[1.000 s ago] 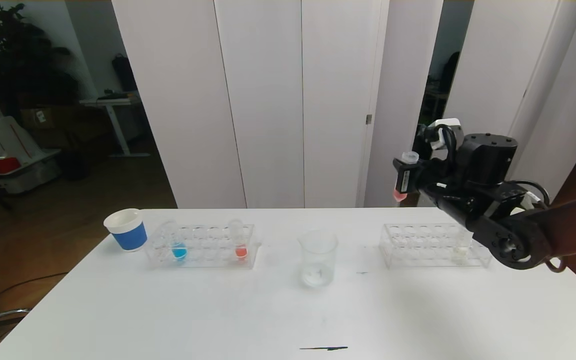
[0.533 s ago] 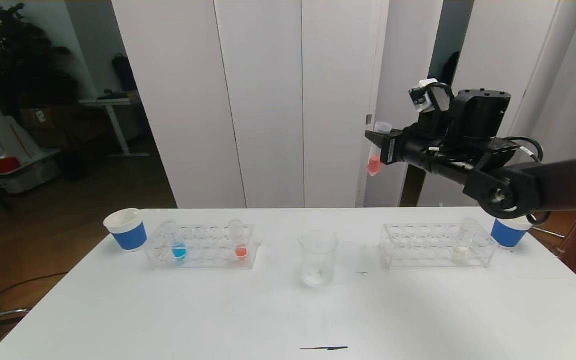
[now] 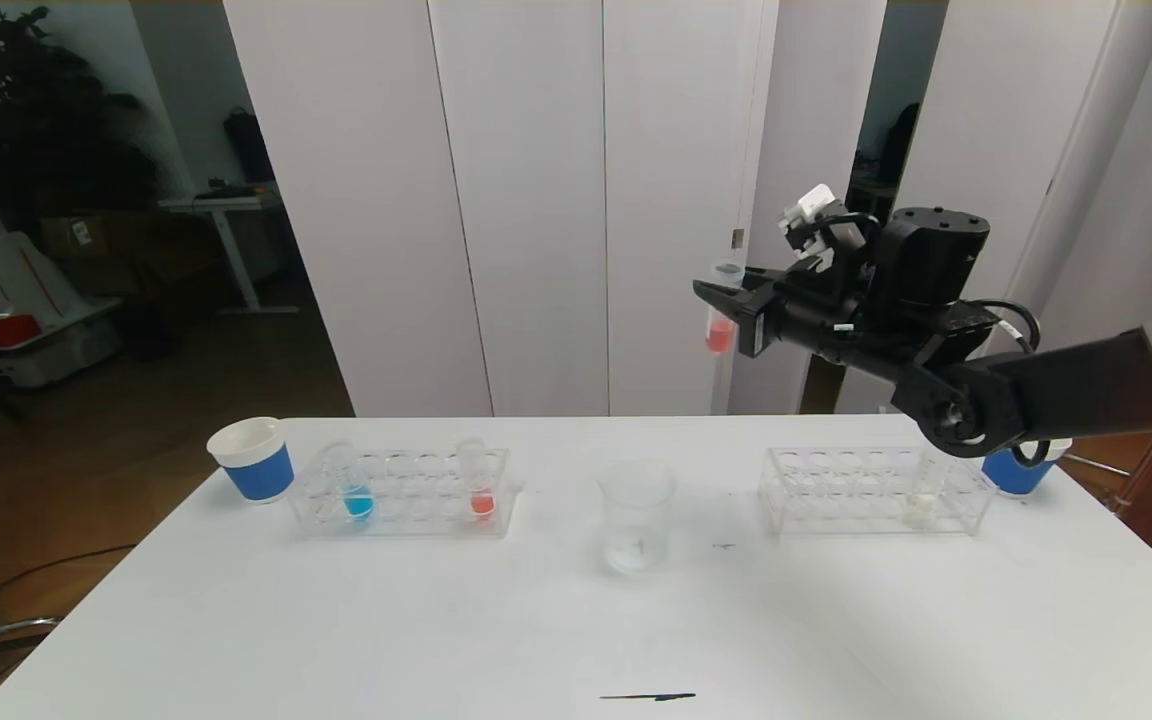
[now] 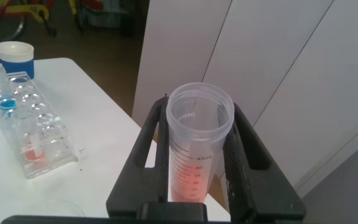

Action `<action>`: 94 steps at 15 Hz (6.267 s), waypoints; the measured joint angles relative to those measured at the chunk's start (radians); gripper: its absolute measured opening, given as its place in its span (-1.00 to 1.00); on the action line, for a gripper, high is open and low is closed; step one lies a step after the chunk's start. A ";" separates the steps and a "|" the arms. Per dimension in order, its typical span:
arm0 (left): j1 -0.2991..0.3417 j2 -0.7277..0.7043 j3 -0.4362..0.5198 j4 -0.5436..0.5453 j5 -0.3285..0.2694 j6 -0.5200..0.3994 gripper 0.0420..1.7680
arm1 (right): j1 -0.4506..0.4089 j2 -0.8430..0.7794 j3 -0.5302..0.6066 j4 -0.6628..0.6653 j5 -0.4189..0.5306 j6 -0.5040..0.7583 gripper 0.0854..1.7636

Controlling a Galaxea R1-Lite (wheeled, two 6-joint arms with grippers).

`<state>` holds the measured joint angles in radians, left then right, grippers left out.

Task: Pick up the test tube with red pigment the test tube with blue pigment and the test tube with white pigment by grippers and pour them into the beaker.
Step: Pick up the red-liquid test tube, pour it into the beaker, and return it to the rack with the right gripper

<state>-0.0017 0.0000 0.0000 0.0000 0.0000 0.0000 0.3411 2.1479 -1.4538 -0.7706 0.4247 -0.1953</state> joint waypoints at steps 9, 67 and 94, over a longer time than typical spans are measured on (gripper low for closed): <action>0.000 0.000 0.000 0.000 0.000 0.000 0.97 | 0.023 0.114 0.116 -0.285 0.056 -0.322 -0.41; 0.000 0.000 0.000 0.000 0.000 0.000 0.97 | 0.044 0.159 -0.049 -0.174 -0.011 -1.234 -0.41; 0.000 0.000 0.000 0.000 0.000 0.000 0.97 | -0.141 -0.163 0.138 0.031 -0.725 0.287 -0.41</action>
<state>-0.0017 0.0000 0.0000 0.0000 0.0000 0.0000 0.1996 1.9845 -1.3157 -0.7398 -0.3006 0.0917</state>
